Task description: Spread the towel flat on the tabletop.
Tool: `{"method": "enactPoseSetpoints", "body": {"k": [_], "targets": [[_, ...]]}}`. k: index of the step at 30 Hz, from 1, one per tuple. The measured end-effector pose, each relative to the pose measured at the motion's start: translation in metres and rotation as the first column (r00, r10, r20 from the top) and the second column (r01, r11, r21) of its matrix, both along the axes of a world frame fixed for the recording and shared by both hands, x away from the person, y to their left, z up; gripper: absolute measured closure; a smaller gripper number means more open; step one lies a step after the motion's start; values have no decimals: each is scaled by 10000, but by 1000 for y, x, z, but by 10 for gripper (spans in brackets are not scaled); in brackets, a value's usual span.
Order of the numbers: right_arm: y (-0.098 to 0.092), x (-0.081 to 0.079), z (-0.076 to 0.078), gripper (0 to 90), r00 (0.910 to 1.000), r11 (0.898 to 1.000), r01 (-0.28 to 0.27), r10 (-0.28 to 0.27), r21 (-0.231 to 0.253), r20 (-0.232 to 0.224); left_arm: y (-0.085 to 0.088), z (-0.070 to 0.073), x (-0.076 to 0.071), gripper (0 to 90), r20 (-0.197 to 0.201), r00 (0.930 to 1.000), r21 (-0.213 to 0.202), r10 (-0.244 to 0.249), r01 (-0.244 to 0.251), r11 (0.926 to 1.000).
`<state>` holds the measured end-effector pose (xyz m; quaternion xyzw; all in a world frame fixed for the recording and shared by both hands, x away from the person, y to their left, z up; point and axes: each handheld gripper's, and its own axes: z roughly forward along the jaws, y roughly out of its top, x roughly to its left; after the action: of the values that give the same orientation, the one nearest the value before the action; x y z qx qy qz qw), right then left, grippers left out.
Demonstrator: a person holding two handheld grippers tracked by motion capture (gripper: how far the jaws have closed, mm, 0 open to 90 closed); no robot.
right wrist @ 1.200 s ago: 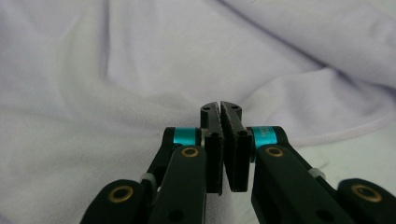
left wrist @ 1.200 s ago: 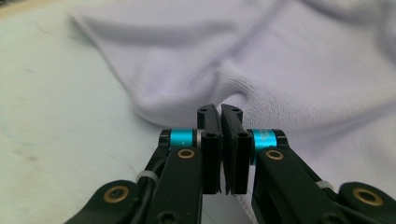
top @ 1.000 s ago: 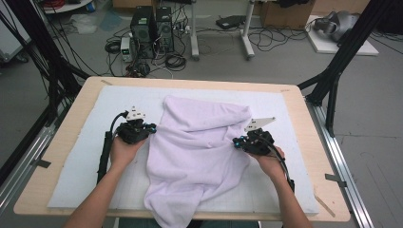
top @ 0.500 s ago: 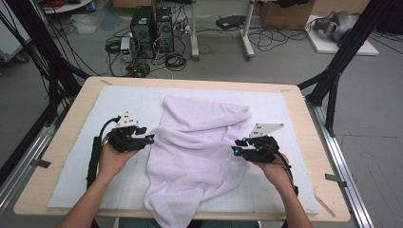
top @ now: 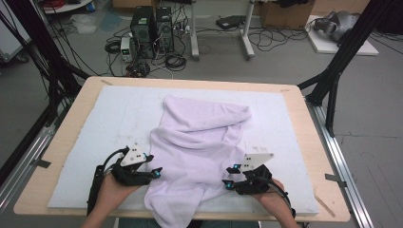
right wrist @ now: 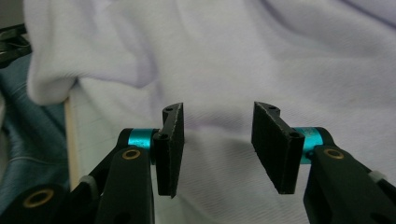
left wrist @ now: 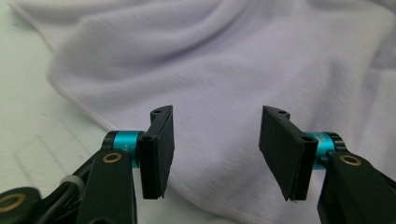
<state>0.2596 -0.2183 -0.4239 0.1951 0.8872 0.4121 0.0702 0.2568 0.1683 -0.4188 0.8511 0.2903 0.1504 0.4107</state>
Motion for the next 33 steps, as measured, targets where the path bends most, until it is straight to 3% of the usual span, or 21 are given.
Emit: {"method": "enactPoseSetpoints", "body": {"k": [3,8,11,13,16,18,21,25,30,33], "targets": [[-1,-6,-5,534,9999,9999,-123,123,20,-101,-4,-7,-11,484,-228,9985,127,-499,502,9987],[-2,-8,-13,555,9996,9999,-82,78,-123,-269,-12,-17,-15,532,-452,9942,879,-980,1017,9909],[3,-9,-19,662,9998,9990,-52,44,-436,-185,-12,-21,-16,669,-508,9897,734,-1336,1371,9878],[3,-8,-19,758,9999,9993,2,-7,-385,-131,-13,-21,-17,825,-395,9876,790,-1516,1543,9848],[3,-5,-16,804,9994,9988,-124,109,-472,-324,-15,-19,-17,881,-337,9871,962,-1565,1590,9826],[4,-4,-8,808,9995,9981,-237,224,-566,-236,-12,-16,-13,884,-272,9891,889,-1448,1467,9852],[4,2,12,810,9998,9995,-124,128,-283,140,-5,-7,-4,884,-67,9950,479,-999,1001,9938],[8,21,33,810,9983,9987,247,-224,-437,534,-2,7,14,885,411,9987,184,-297,289,9994],[21,56,36,809,9967,9950,730,-702,-685,413,2,10,48,885,533,9970,434,564,-587,9973],[27,76,31,808,9953,9924,968,-962,-762,118,7,2,70,885,54,9944,455,1058,-1059,9933]]}}
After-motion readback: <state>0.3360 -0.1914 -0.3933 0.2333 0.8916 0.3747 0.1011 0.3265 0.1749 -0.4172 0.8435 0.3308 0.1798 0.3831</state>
